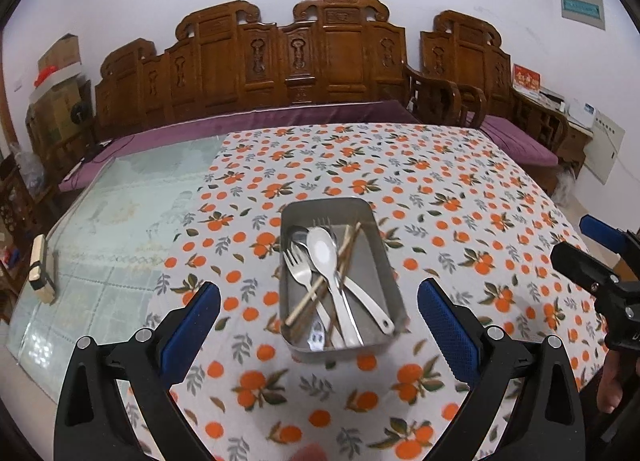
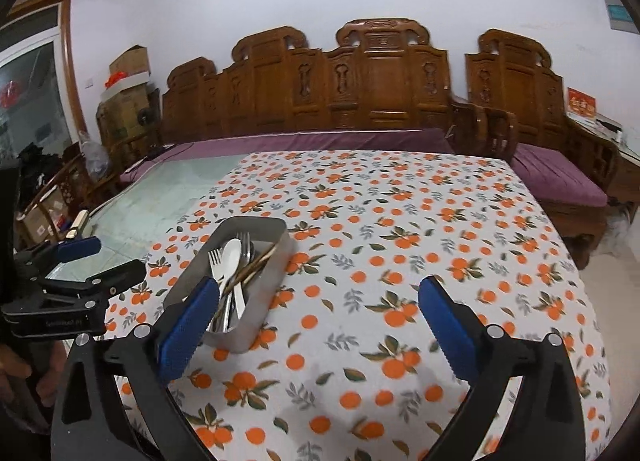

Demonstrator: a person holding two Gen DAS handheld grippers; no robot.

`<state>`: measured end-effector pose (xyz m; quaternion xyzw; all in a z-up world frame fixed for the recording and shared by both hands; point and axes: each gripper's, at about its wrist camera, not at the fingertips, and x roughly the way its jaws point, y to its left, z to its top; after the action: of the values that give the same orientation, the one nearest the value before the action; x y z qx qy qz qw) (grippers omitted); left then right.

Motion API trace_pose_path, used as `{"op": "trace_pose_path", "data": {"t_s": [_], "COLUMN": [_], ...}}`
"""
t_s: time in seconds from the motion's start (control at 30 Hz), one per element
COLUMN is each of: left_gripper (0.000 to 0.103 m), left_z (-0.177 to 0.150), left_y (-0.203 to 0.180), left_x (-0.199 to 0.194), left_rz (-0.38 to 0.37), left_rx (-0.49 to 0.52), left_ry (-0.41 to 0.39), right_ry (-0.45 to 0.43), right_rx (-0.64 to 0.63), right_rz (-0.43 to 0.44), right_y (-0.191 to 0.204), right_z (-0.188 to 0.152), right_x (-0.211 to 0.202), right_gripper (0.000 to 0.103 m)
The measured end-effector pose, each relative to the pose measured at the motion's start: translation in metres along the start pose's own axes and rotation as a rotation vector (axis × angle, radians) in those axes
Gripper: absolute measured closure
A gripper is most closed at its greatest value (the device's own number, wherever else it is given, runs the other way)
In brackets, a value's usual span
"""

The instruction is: Organize utensils

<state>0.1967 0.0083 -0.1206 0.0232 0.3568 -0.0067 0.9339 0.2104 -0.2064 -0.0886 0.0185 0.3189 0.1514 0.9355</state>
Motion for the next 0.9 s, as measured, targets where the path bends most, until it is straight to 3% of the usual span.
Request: {"op": "trace_pose_path", "data": {"t_s": [0.3,0.63,0.9], "left_gripper": [0.008,0.008,0.008], "left_z": [-0.008,0.005,0.011], "left_y": [-0.018,-0.022,-0.025], "left_x": [-0.048,-0.127,-0.169], "left_rz": [-0.027,-0.021,-0.012], "left_rx": [0.009,-0.015,-0.017], "left_ry": [-0.044,-0.175,-0.249], "right_ry": [-0.036,-0.192,-0.258], "right_rx": [0.043,0.013,0.014], "right_rz": [-0.033,-0.053,-0.041], "right_y": [-0.005,0.009,0.015], "right_z": [-0.009,0.01,0.019], "right_x": [-0.051,-0.133,-0.171], "right_gripper": [0.003,0.003,0.003]}}
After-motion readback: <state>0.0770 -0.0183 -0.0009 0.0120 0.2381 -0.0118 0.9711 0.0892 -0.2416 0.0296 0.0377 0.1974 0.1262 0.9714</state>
